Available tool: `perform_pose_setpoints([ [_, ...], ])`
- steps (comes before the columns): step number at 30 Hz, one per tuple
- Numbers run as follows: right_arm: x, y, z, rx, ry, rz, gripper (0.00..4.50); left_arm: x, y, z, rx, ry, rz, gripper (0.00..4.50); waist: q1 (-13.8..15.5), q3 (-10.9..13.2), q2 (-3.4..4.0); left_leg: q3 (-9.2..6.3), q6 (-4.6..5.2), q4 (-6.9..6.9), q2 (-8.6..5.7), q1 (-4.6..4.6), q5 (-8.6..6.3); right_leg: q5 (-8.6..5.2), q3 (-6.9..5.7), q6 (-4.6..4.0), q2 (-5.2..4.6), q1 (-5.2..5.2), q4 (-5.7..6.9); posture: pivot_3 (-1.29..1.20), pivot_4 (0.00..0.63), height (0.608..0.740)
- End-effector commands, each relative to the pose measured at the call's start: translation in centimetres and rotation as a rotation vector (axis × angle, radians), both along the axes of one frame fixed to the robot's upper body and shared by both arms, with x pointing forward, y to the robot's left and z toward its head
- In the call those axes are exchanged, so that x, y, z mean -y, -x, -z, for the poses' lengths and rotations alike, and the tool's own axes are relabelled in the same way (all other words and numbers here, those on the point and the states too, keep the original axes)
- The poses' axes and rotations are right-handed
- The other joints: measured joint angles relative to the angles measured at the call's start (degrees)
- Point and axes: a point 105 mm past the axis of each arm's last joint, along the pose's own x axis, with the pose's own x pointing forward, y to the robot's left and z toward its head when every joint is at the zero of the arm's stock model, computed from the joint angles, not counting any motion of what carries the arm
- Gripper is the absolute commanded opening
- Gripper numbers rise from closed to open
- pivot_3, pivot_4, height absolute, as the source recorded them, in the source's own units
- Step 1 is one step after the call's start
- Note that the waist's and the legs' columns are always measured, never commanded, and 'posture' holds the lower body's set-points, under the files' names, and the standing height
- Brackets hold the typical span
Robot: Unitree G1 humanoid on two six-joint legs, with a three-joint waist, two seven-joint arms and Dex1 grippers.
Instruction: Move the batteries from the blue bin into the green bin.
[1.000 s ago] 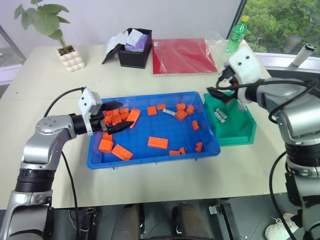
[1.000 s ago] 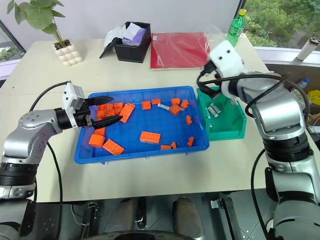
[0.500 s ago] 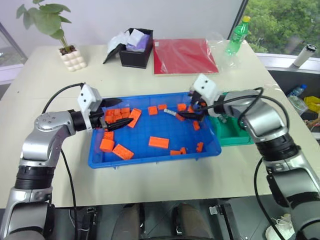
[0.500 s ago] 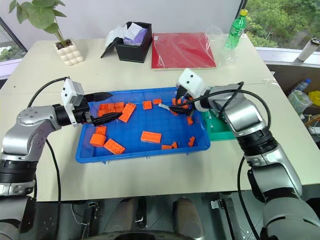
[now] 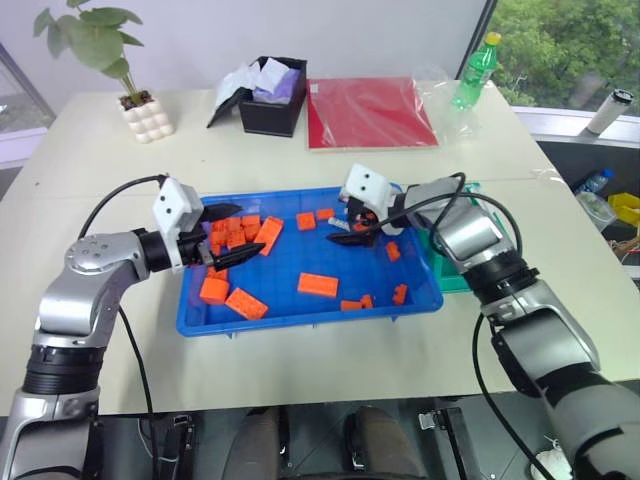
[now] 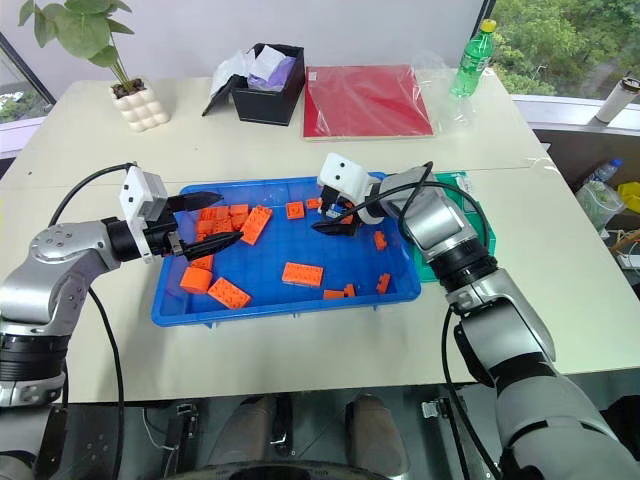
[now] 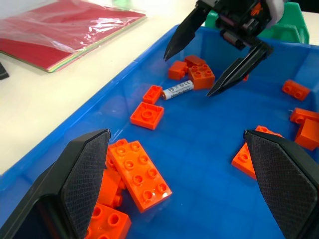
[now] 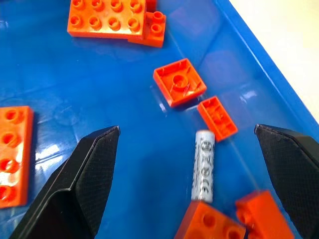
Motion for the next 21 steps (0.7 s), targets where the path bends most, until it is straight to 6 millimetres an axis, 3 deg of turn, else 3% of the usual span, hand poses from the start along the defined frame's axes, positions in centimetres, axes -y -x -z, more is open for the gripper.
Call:
perform_pose_setpoints([
  [1,-0.6,-0.6,-0.7,0.034,0.006,-0.024,4.46,-0.3,0.4,-1.5,0.055,0.001,-0.011,4.50,-0.01,0.00,0.00,0.00,0.00,0.00,0.00,0.00,0.00,0.00,0.00,0.00,0.00,-0.01,0.02,0.00,0.150,0.740],
  [20,0.8,-2.5,2.0,-0.178,0.049,0.094,4.46,-0.6,0.7,-1.8,0.081,0.014,-0.050,4.50,-0.09,0.00,0.00,0.00,-0.06,0.08,-0.01,0.01,0.03,0.00,0.00,0.00,-0.02,-0.06,0.20,0.00,0.150,0.740],
  [21,0.9,-2.6,2.1,-0.176,0.055,0.099,4.22,-0.6,0.7,-1.8,0.082,0.015,-0.052,4.50,-0.09,0.00,0.00,0.00,-0.06,0.08,-0.01,0.01,0.03,0.00,0.00,0.00,-0.02,-0.07,0.21,0.00,0.150,0.740],
])
